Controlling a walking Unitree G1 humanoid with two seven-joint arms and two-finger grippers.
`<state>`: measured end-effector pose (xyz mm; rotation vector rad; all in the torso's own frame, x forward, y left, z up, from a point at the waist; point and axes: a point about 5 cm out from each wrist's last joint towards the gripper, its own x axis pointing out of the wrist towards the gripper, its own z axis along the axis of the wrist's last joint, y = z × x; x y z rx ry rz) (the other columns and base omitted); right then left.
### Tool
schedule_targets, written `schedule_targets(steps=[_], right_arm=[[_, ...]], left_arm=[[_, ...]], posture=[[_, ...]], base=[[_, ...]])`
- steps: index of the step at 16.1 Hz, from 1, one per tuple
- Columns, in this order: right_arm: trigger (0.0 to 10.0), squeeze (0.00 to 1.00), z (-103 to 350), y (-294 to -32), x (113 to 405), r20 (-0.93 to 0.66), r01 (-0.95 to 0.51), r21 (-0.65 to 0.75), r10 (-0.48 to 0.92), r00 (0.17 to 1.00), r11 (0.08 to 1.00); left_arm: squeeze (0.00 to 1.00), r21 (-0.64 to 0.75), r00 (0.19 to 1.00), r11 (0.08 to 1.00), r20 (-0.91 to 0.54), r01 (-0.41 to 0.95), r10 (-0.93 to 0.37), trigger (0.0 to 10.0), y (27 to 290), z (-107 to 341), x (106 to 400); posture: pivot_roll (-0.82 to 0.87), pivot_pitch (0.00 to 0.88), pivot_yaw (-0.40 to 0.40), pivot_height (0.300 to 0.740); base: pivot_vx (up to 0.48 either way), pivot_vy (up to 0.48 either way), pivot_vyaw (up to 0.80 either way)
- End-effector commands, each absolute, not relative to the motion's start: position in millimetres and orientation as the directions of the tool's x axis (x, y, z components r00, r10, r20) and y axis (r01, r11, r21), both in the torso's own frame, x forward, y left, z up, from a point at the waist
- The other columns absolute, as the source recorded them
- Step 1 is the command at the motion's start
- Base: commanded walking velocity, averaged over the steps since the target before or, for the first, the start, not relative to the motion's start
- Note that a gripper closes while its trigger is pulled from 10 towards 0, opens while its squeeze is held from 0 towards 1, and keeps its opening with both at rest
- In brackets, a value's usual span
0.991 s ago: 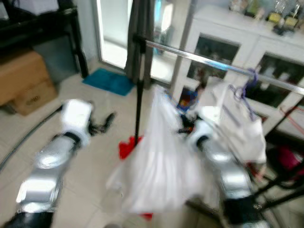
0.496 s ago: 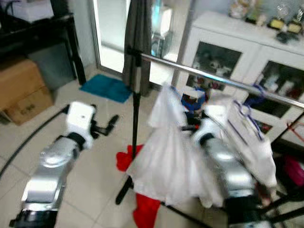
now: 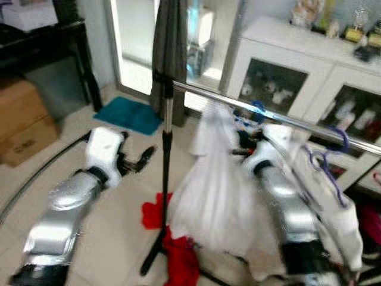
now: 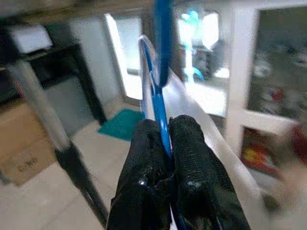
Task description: Hang hanger
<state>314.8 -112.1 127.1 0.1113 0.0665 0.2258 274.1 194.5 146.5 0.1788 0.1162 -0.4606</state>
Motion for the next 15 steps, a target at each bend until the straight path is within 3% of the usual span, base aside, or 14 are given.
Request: schedule_targets(steps=[1, 4, 11, 15], right_arm=[[10.0, 0.00, 139, -129, 318, 0.014, -0.170, 0.109, 0.170, 0.985, 0.979], [10.0, 0.00, 144, -130, 326, 0.008, -0.152, 0.075, 0.152, 0.988, 0.986], [10.0, 0.00, 136, -134, 362, -0.176, -0.109, -0.031, 0.101, 0.979, 0.994], [10.0, 0.00, 141, -123, 380, -0.223, -0.135, -0.065, 0.117, 0.968, 0.989]], left_arm=[[0.00, 0.126, 0.853, 0.845, -0.131, 0.520, -0.506, 10.0, 182, 150, 275], [0.00, 0.114, 0.756, 0.749, -0.163, 0.653, -0.634, 10.0, 175, 156, 277], [0.00, 0.024, 0.607, 0.614, -0.181, 0.789, -0.774, 10.0, 166, 167, 278], [0.00, 0.014, 0.589, 0.598, -0.194, 0.801, -0.785, 10.0, 166, 168, 277]], posture=[[0.02, 0.000, -0.092, 0.740], [0.02, 0.000, -0.090, 0.740], [0.01, 0.000, -0.076, 0.740], [0.01, 0.000, -0.075, 0.740]], base=[[0.000, 0.000, 0.00], [0.000, 0.000, 0.00], [0.000, 0.000, 0.00], [0.000, 0.000, 0.00]])
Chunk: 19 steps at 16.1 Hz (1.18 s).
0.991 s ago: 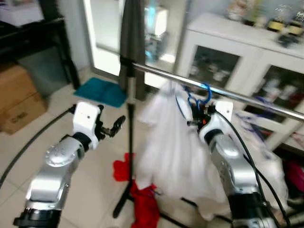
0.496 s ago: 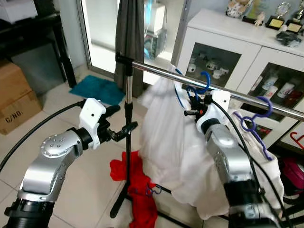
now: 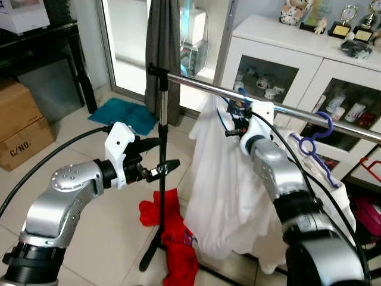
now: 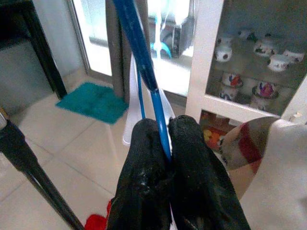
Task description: Hang hanger
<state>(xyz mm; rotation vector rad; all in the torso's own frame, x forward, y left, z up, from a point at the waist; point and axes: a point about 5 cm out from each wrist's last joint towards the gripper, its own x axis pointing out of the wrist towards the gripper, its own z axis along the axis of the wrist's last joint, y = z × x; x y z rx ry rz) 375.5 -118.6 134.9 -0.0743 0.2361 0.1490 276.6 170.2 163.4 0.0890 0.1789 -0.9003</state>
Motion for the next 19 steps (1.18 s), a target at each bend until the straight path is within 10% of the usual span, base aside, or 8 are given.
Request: schedule_targets(steps=[1, 7, 9, 15, 19], right_arm=[[10.0, 0.00, 142, -121, 381, -0.228, -0.142, -0.071, 0.123, 0.966, 0.987], [10.0, 0.00, 108, -104, 368, -0.401, -0.298, -0.086, 0.241, 0.884, 0.951], [10.0, 1.00, 104, -106, 363, -0.388, -0.296, -0.043, 0.257, 0.885, 0.954], [10.0, 1.00, 118, -119, 348, -0.245, -0.313, 0.047, 0.315, 0.917, 0.949], [10.0, 1.00, 156, -128, 323, -0.024, -0.367, 0.102, 0.371, 0.928, 0.924]], left_arm=[[0.00, 0.014, 0.588, 0.597, -0.195, 0.802, -0.785, 10.0, 166, 168, 277], [0.00, 0.009, 0.588, 0.598, -0.198, 0.801, -0.784, 10.0, 166, 167, 275], [0.00, 0.012, 0.586, 0.596, -0.199, 0.803, -0.785, 10.0, 165, 167, 276], [0.00, 0.042, 0.629, 0.633, -0.180, 0.773, -0.756, 10.0, 167, 167, 279], [0.00, 0.097, 0.823, 0.819, -0.133, 0.565, -0.552, 10.0, 181, 160, 284]], posture=[[0.01, 0.000, -0.075, 0.740], [0.02, 0.000, -0.088, 0.740], [0.02, 0.000, -0.086, 0.740], [0.02, 0.000, -0.079, 0.740], [-0.01, 0.000, -0.058, 0.740]], base=[[0.000, 0.000, 0.00], [0.000, 0.000, 0.00], [0.000, 0.000, 0.00], [0.000, 0.000, 0.00], [0.000, 0.000, 0.00]])
